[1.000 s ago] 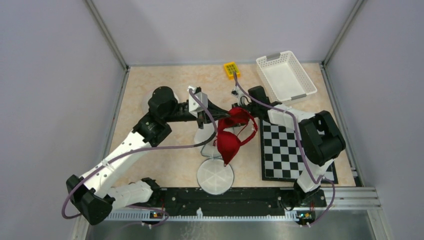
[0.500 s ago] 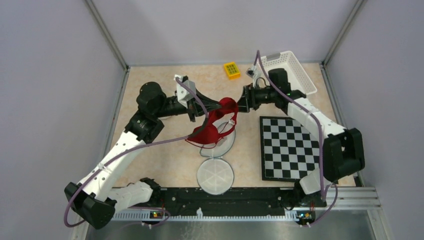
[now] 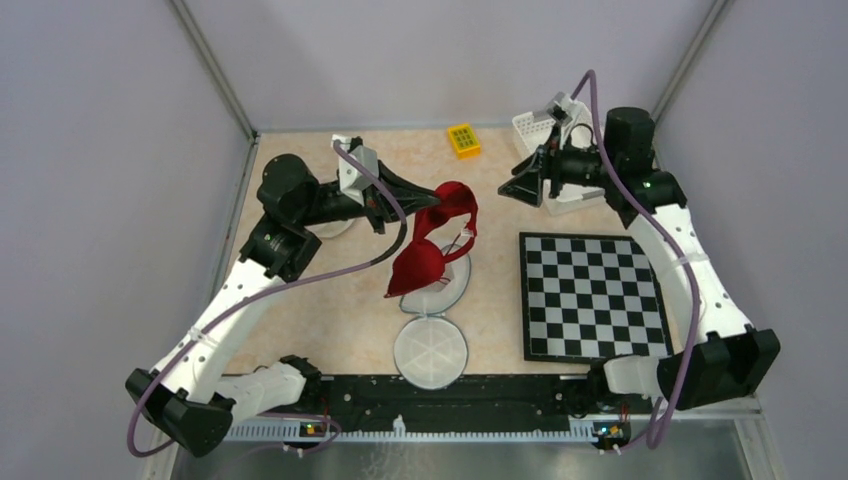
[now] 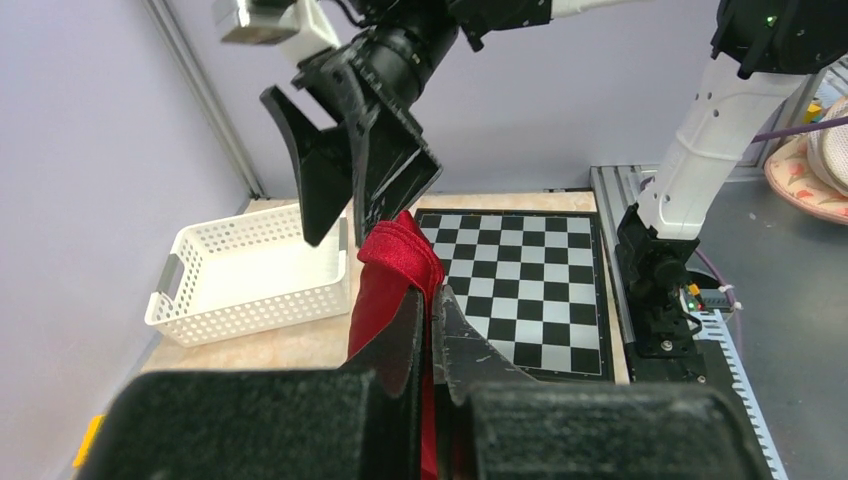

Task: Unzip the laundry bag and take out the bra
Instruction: Pick up the bra from the laundry bag, then place the bra in the bin.

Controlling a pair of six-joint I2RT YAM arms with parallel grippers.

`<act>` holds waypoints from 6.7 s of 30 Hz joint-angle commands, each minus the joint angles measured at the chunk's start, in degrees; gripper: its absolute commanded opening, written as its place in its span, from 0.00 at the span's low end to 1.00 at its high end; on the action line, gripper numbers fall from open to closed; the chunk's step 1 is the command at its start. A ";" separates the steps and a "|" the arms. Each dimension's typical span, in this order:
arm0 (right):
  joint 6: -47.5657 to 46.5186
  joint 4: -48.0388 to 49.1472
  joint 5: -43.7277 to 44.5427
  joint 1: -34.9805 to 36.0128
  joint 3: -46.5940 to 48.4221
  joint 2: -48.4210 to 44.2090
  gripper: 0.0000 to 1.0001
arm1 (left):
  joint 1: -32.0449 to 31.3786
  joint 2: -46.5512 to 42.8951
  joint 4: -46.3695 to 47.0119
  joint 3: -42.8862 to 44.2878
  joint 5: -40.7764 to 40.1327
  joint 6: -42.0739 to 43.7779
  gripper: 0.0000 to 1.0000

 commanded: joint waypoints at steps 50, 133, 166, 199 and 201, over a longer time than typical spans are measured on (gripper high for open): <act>-20.25 -5.83 29.37 10.48 23.61 -3.88 0.00 | 4.56 1.44 -4.14 4.22 -13.15 -6.91 0.99; -2.79 29.24 39.78 -24.03 51.20 36.41 0.00 | 6.83 0.93 -4.82 -9.04 -12.36 -4.08 0.99; 6.99 24.27 39.67 -18.68 55.15 41.42 0.00 | 7.64 1.73 -7.03 -10.70 -12.89 -1.99 0.99; 9.67 25.72 44.14 -17.19 44.09 37.25 0.00 | 8.42 1.47 -7.85 -11.13 -12.43 -0.72 0.99; 9.13 26.50 44.17 -17.78 42.34 36.82 0.00 | 8.45 1.52 -8.38 -10.81 -12.51 -0.14 0.99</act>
